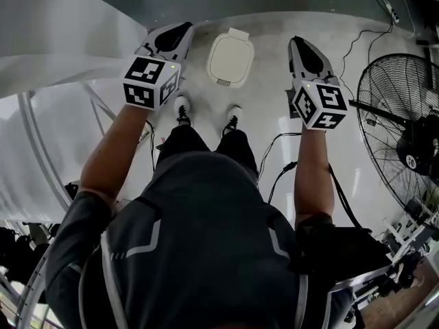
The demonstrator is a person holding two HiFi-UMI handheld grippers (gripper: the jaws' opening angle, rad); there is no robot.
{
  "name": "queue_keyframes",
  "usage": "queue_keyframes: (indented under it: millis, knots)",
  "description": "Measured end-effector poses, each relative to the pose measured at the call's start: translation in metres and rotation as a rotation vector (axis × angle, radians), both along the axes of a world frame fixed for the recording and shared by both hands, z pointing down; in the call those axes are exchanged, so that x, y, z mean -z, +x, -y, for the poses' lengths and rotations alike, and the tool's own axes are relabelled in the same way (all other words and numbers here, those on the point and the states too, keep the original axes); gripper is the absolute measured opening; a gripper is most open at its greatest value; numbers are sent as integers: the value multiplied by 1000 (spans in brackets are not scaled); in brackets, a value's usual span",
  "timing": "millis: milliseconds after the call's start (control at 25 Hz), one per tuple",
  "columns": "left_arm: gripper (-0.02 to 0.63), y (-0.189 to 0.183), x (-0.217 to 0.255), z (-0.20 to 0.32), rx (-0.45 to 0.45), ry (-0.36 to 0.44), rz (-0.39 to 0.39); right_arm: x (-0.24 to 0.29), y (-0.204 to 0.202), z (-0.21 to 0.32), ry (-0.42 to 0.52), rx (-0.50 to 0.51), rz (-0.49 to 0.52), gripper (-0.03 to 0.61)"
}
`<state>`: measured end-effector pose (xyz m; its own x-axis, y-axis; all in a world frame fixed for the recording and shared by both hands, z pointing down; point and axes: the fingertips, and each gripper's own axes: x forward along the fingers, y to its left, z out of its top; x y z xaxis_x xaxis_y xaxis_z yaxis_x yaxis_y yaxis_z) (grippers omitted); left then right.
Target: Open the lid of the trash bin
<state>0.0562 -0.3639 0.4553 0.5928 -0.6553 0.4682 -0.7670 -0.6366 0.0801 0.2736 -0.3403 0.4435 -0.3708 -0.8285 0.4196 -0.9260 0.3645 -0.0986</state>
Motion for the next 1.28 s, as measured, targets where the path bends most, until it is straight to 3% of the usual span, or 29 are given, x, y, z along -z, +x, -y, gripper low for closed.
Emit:
queue_keyframes:
  millis: [120, 200, 320, 480, 560, 760, 920, 1120, 1280]
  knots:
    - [13, 5, -38, -3, 1, -44, 47, -39, 2, -1, -67, 4, 12, 32]
    - [73, 8, -63, -7, -10, -112, 63, -64, 2, -2, -115, 7, 16, 32]
    - [81, 16, -96, -14, -27, -197, 87, -102, 3, -6, -192, 15, 8, 32]
    - [100, 23, -139, -14, -31, -227, 135, -148, 5, -8, -272, 16, -7, 50]
    - [133, 16, -171, -20, -22, -242, 170, -176, 0, -14, -314, 10, -11, 137]
    - [134, -25, -273, -50, -38, -331, 200, -267, -42, -40, -402, -9, -28, 154]
    - [197, -49, -342, -72, -74, -384, 246, -336, -67, -56, -469, -46, -39, 198]
    - [272, -45, -409, -89, -121, -411, 333, -401, -76, -75, -545, -70, -24, 218]
    - [298, -45, -456, -104, -118, -499, 362, -445, -87, -87, -605, -79, 6, 236]
